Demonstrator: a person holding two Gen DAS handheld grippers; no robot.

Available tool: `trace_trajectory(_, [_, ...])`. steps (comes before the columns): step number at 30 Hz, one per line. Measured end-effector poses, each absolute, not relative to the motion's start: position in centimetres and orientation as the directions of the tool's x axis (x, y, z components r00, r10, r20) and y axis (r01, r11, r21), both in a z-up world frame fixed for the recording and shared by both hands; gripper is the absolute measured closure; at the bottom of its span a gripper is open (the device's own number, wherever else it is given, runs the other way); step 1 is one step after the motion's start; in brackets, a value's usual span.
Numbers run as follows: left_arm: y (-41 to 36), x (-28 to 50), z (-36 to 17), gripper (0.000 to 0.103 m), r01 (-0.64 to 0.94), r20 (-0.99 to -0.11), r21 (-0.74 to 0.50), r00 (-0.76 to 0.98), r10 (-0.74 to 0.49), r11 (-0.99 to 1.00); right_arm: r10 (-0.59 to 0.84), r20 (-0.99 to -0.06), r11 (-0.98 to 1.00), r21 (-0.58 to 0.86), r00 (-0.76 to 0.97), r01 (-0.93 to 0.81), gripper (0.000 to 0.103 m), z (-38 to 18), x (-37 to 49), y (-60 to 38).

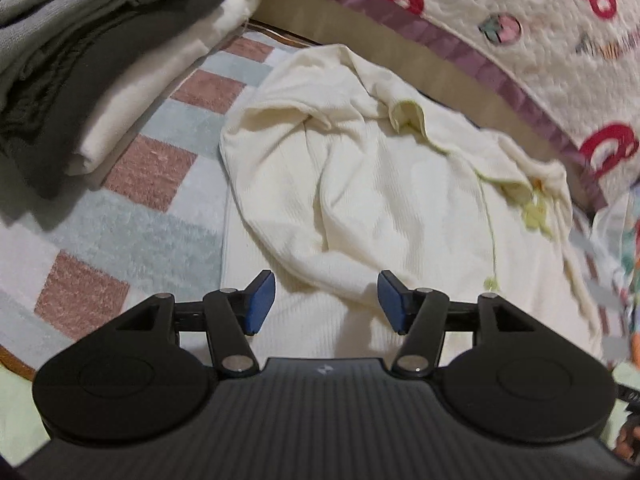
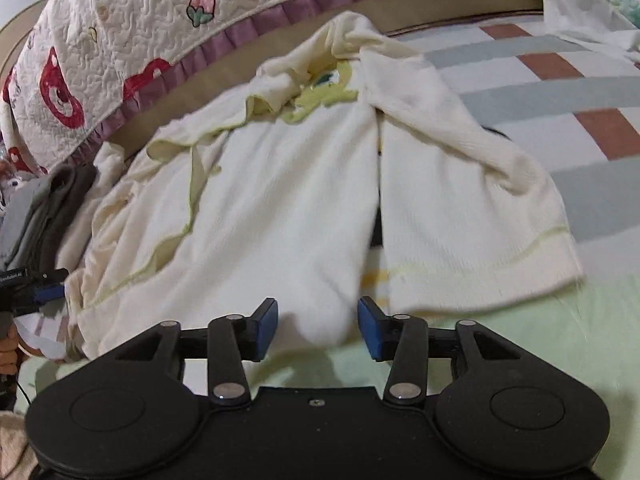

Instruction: Fold clothes

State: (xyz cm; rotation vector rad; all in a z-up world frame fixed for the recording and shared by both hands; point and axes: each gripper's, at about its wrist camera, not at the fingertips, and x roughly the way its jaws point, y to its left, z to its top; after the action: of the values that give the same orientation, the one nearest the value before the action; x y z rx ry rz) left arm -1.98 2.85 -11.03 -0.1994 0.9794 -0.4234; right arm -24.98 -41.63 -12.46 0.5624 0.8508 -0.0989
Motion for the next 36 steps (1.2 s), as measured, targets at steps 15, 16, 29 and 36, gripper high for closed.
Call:
trace_trajectory(15, [2.9,-2.7,-13.6,0.100,0.223,-0.833,-0.093,0.517,-0.198,0.970,0.069,-0.688,0.892,0.367,0.723,0.265,0.089,-13.7,-23.0,-38.7])
trace_trajectory(16, [2.9,-2.9,-13.0,0.100,0.221,-0.814,-0.039,0.559,-0.159,0.975,0.056,-0.677,0.899,0.353,0.734,0.257,0.093,-13.6,-23.0,-38.5])
trace_trajectory(29, [12.4,-2.0,-3.6,0.049,-0.261,-0.424,0.003,0.874,0.237,0.965,0.021,-0.694,0.927,0.282,0.719,0.245,0.092,-13.8,-21.6,-37.9])
trace_trajectory(36, [5.1,-3.4,-6.9,0.047,0.316,-0.667,-0.223,0.640,-0.381,0.922,0.014,-0.717,0.925,0.274,0.697,0.263,0.070,-13.6,-22.9,-38.5])
